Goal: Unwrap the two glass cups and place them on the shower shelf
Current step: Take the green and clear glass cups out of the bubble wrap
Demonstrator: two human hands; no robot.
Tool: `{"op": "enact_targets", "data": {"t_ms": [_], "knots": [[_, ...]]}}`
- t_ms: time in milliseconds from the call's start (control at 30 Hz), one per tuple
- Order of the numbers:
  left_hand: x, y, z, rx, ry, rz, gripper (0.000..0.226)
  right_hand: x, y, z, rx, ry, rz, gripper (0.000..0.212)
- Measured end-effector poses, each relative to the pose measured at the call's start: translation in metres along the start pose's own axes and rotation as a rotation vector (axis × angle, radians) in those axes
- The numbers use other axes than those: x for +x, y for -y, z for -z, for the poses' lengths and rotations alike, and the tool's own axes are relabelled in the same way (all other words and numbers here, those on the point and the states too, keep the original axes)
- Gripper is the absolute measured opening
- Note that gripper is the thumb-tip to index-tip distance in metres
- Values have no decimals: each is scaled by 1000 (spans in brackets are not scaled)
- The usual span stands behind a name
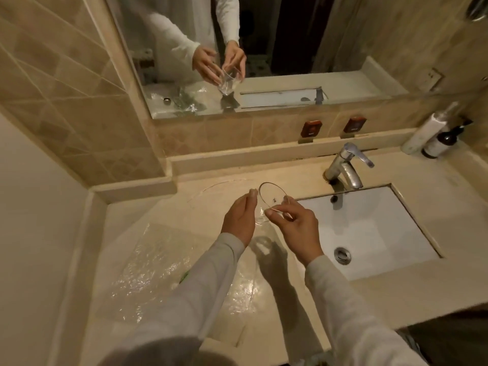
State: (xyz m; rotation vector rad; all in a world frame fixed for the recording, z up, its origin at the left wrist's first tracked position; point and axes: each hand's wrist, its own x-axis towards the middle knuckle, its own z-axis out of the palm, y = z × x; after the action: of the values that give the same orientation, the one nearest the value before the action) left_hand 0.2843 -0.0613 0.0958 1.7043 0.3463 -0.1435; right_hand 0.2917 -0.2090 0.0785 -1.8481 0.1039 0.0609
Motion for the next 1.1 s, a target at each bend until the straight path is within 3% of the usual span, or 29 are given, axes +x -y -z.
{"op": "enact_targets", "data": {"t_ms": [200, 467, 600, 967, 1100], "knots": [[33, -10, -19, -141, -71, 103, 68, 53, -8, 9, -6, 86, 26, 19], [79, 9, -41, -295, -150, 215, 46, 104, -39, 5, -35, 185, 46, 20], [101, 23, -48, -357, -198, 304, 56, 123, -58, -4, -66, 200, 33, 16], [140, 35, -55, -435, -202, 444, 41, 157, -89, -20, -102, 185, -18, 16], [151, 35, -57, -481, -192, 462, 50, 164, -90, -19, -104, 178, -10, 17]]}}
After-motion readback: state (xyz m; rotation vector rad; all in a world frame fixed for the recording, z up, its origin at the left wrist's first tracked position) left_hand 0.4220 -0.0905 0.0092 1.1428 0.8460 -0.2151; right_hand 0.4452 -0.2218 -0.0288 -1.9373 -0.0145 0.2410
